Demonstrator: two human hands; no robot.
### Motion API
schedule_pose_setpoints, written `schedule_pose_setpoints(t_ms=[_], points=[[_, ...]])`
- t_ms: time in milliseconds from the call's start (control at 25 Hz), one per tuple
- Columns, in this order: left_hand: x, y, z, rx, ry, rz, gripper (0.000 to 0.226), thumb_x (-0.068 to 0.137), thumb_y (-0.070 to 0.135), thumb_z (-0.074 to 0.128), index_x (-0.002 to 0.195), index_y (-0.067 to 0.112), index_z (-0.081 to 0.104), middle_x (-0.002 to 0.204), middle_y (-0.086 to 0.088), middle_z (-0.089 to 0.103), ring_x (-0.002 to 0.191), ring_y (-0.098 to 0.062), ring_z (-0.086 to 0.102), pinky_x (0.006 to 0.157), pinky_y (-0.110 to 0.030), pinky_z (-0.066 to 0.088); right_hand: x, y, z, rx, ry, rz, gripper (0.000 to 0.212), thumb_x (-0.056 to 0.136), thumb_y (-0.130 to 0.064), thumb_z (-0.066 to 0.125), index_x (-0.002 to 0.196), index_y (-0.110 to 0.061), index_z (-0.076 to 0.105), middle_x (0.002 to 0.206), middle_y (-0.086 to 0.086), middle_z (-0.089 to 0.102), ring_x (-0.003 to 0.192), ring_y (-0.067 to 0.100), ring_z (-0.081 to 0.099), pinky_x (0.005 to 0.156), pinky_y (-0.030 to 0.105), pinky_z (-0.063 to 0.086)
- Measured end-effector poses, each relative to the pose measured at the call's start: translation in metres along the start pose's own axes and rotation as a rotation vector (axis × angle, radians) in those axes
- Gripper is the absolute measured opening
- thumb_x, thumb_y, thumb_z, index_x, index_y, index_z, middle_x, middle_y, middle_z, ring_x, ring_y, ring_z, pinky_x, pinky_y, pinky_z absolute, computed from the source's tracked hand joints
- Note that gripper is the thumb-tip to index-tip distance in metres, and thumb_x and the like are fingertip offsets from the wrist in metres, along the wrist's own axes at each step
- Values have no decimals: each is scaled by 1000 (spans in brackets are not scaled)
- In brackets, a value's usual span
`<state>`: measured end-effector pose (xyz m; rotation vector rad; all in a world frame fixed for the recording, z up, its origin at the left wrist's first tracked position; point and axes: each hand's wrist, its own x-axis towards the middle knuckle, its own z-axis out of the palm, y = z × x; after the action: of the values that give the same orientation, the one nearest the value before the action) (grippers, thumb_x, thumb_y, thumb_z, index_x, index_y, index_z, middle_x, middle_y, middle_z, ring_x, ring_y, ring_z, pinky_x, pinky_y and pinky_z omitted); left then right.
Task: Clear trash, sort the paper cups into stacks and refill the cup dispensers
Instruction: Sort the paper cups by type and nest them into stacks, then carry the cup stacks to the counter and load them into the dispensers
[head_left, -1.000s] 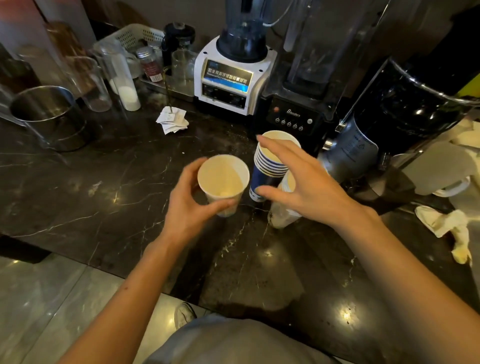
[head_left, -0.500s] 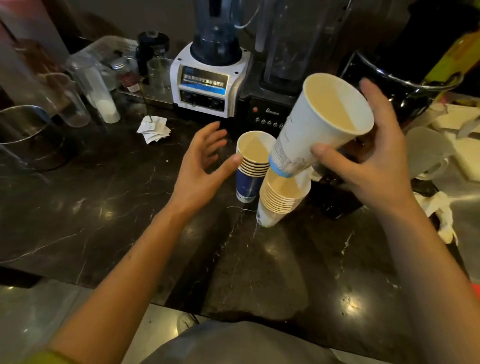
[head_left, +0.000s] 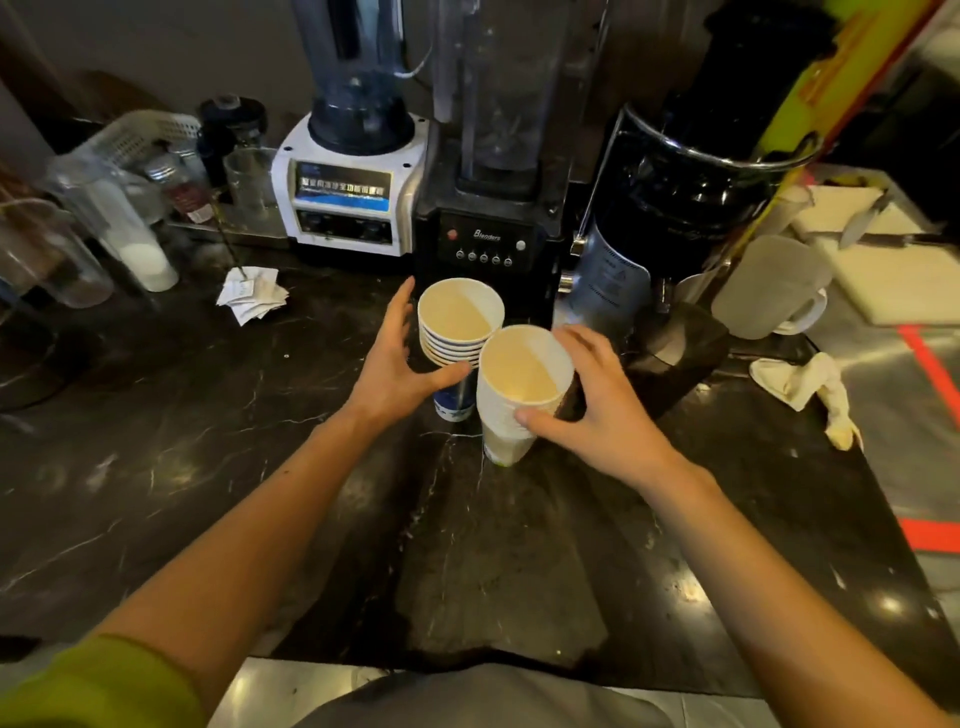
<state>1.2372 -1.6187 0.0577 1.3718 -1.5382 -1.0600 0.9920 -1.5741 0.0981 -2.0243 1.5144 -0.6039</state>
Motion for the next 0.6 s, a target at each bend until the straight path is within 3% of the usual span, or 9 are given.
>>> schedule_pose_setpoints(t_ms=[80, 160, 320, 440, 600], points=[[3, -2, 5, 21, -30, 12, 113, 70, 26, 86, 154, 29, 10, 153, 13, 32, 141, -6, 30, 116, -39, 31, 0, 6, 10, 68, -56, 29, 108, 71, -55, 79, 153, -31, 11, 157, -13, 13, 144, 10, 16, 118, 35, 21], [7, -5, 11, 25, -60, 29, 111, 68, 21, 87, 152, 27, 15, 142, 23, 36, 134, 4, 33, 115, -33, 33, 0, 9, 18, 161, -25, 56, 114, 68, -52, 82, 153, -34, 8, 157, -12, 20, 144, 9, 20, 118, 39, 24], [12, -18, 13, 24, -68, 1, 111, 66, 23, 89, 151, 25, 19, 148, 8, 42, 138, -9, 39, 114, -43, 37, 0, 5, 34, 300, 82, 111, 116, 68, -35, 88, 151, -36, 8, 154, -10, 28, 141, 9, 26, 115, 36, 26], [14, -23, 13, 38, -67, -17, 106, 67, 22, 87, 151, 23, 22, 148, 3, 44, 137, -14, 41, 112, -48, 39, -1, 7, 48, 348, 117, 138, 122, 65, -35, 90, 151, -39, 3, 153, -10, 30, 141, 9, 28, 117, 40, 25], [8, -21, 14, 34, -46, 11, 101, 68, 23, 87, 148, 20, 26, 139, 11, 48, 129, -4, 44, 110, -37, 42, -5, 3, 59, 381, 211, 197, 110, 65, -35, 89, 149, -31, 18, 144, -14, 42, 135, 6, 37, 113, 43, 36]])
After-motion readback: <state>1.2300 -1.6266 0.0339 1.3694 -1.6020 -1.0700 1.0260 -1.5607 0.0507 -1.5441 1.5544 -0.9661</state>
